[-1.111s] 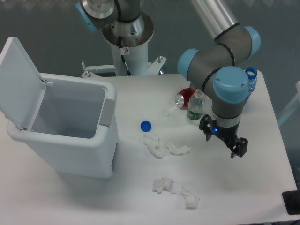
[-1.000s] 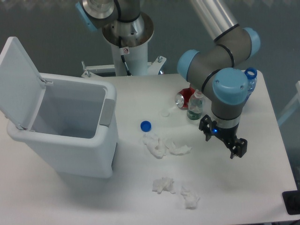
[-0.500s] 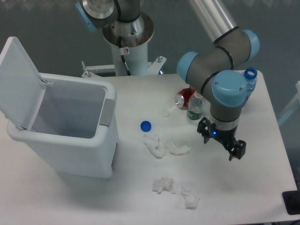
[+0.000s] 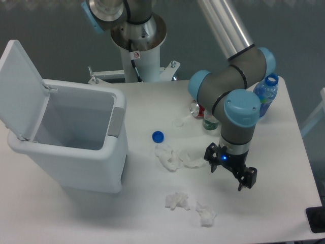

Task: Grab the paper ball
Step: 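Lower the gripper onto the small white paper ball and close it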

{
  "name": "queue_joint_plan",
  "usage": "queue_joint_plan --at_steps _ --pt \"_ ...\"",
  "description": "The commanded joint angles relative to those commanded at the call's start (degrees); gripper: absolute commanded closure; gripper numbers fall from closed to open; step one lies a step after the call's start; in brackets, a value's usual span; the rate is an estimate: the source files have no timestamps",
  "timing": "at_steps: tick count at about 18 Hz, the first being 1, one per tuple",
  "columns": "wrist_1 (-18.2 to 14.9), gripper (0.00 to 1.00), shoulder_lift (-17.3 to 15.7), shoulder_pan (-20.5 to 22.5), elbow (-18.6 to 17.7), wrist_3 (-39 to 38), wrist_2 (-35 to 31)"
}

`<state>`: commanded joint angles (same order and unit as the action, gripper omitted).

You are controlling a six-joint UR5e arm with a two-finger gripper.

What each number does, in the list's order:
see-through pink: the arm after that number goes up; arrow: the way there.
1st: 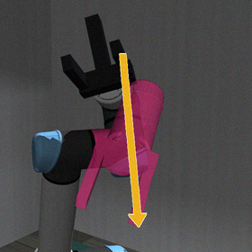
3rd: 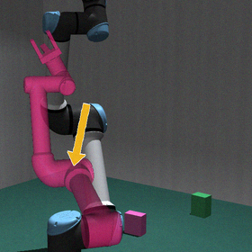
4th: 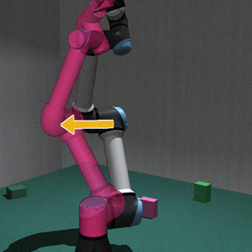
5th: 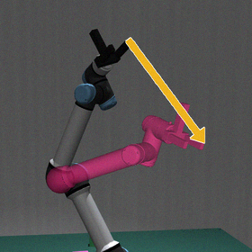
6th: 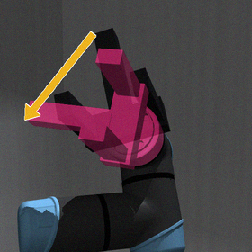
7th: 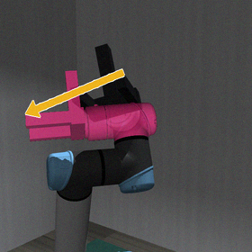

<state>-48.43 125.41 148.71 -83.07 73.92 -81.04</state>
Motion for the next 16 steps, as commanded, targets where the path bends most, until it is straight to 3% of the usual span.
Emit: queue_joint_plan --at_steps 2,4,7,16 --pt "0.2 0.00 3.0 -1.8 3.5 -3.5 0.0" --pt "1.7 0.00 5.1 -2.8 4.8 -5.2 -0.1" --pt "2.1 0.00 6.6 -4.0 5.0 -5.5 -0.2" --pt "2.2 0.15 8.0 -4.7 4.9 -5.9 -0.4"
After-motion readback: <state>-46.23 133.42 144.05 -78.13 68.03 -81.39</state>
